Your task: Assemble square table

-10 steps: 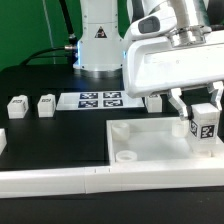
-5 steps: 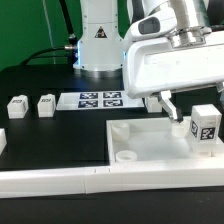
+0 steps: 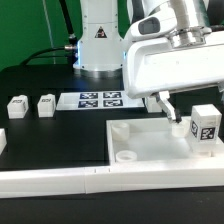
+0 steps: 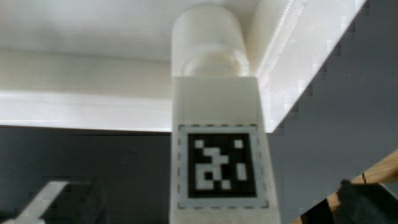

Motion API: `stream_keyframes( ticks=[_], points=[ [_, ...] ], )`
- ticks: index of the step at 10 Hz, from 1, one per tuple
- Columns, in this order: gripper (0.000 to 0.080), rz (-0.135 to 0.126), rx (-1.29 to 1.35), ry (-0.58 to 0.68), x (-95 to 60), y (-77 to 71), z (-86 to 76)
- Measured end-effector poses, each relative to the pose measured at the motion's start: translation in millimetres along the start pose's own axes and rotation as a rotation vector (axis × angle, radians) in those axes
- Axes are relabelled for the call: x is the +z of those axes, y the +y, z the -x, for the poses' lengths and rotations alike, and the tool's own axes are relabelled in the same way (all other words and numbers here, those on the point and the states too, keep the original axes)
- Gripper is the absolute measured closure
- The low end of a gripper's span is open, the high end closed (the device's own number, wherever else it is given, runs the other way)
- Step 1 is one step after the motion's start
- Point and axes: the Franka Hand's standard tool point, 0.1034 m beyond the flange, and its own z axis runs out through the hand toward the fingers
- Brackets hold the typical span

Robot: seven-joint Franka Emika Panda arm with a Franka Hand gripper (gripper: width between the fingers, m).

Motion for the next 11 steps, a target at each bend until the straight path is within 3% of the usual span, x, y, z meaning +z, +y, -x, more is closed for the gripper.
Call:
stream_keyframes(
  ticks=[2, 4, 5, 8, 11],
  points=[
    [0.0151, -0.002, 0.007, -0.014, 0.5, -0.4, 0.6],
    [0.0151, -0.017, 0.035, -0.108, -3.9, -1.4, -19.6],
    [0.0151, -0.016, 0.038, -0.111, -1.1, 0.6, -20.6],
    [0.0151, -0.056, 0.058, -0.347, 10.0, -5.6, -11.5],
    [0.0151, -0.091, 0.069, -0.563, 7.1, -6.2, -6.5]
  ],
)
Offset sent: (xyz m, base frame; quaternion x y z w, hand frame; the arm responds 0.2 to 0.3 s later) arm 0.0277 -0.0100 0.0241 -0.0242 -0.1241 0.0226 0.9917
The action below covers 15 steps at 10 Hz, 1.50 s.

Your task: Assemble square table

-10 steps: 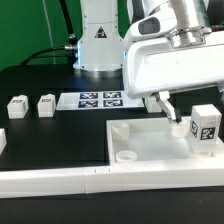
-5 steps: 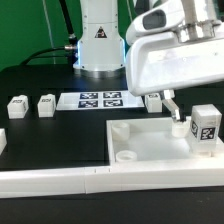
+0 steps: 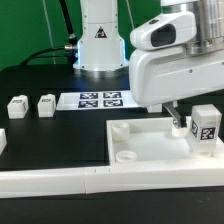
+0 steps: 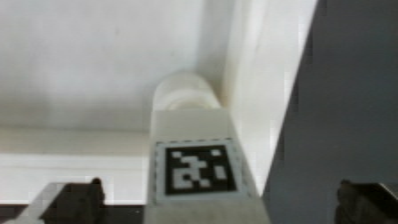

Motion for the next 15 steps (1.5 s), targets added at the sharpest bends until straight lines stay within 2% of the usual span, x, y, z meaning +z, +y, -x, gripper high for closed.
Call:
stream_keyframes(
  ticks=[2, 4, 5, 6, 7, 8, 9, 13, 14, 15],
  points=[
    [0.0151, -0.023, 0.004, -0.191, -2.4, 6.2, 5.9],
    [0.0151, -0.033, 0.011, -0.222, -8.6, 8.8, -15.8],
    [0.0151, -0.031, 0.031, -0.210, -7.4, 9.6, -18.2],
    [0.0277, -0.030, 0.036, -0.211, -6.9, 9.6, -17.9],
    [0.0277, -0.030, 0.039, -0.211, -6.9, 9.7, -17.8],
    [0.0415, -0.027, 0.073, -0.212, -6.7, 9.5, -17.8],
    [0.0506, -0.019, 0.138, -0.212, -6.8, 10.2, -17.8],
    [0.0505, 0.015, 0.441, -0.206, -6.1, 11.2, -18.5],
    [0.0505, 0.030, 0.564, -0.175, -6.1, 11.7, -17.7],
    [0.0505, 0.032, 0.661, -0.145, -6.5, 12.4, -16.6]
  ],
)
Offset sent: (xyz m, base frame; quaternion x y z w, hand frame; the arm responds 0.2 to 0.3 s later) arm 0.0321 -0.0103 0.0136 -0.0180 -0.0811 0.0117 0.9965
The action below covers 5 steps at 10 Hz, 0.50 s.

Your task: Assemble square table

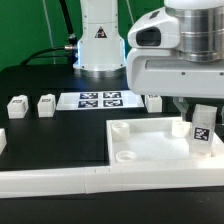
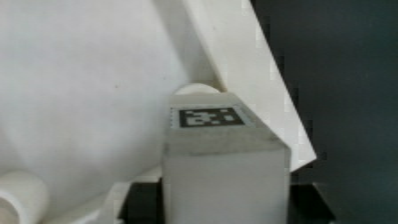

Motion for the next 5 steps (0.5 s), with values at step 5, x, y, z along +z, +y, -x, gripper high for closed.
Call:
stream_keyframes(
  ticks=[5],
  points=[
    [0.0504, -0.127, 0.655, -0.002, -0.7, 11.2, -0.8]
  ],
)
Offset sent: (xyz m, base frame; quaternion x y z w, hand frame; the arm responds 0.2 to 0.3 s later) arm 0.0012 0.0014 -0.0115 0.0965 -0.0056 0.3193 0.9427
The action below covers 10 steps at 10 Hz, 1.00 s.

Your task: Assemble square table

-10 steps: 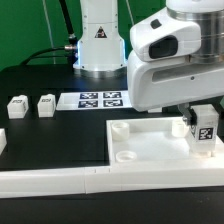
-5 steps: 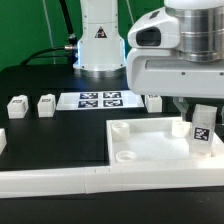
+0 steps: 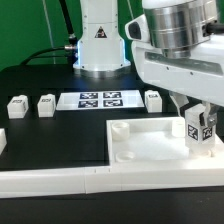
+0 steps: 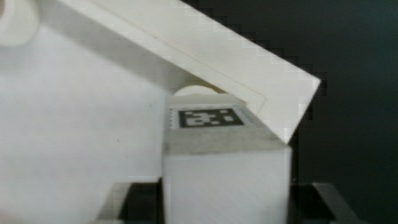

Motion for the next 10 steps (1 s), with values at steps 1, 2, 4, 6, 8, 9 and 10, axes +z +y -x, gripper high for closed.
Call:
stream_keyframes(
  ticks=[1, 2, 4, 6, 8, 9, 10],
  points=[
    [0.0504, 0.003, 0.007, 0.002, 0.1, 0.2, 1.4],
    [0.0496, 0.002, -0.021, 0.002, 0.0, 0.2, 1.2],
    [0.0297, 0.044, -0.297, 0.045, 0.6, -3.9, 6.5],
    [0.0181, 0.052, -0.490, 0.049, 1.1, -5.7, 8.8],
    [0.0159, 0.057, -0.629, 0.046, 1.5, -5.4, 8.2],
    [0.0151, 0.070, -0.778, 0.053, 1.0, -5.6, 6.4],
    [0.0151, 0.086, -0.915, 0.070, -0.6, -8.0, 6.4]
  ],
)
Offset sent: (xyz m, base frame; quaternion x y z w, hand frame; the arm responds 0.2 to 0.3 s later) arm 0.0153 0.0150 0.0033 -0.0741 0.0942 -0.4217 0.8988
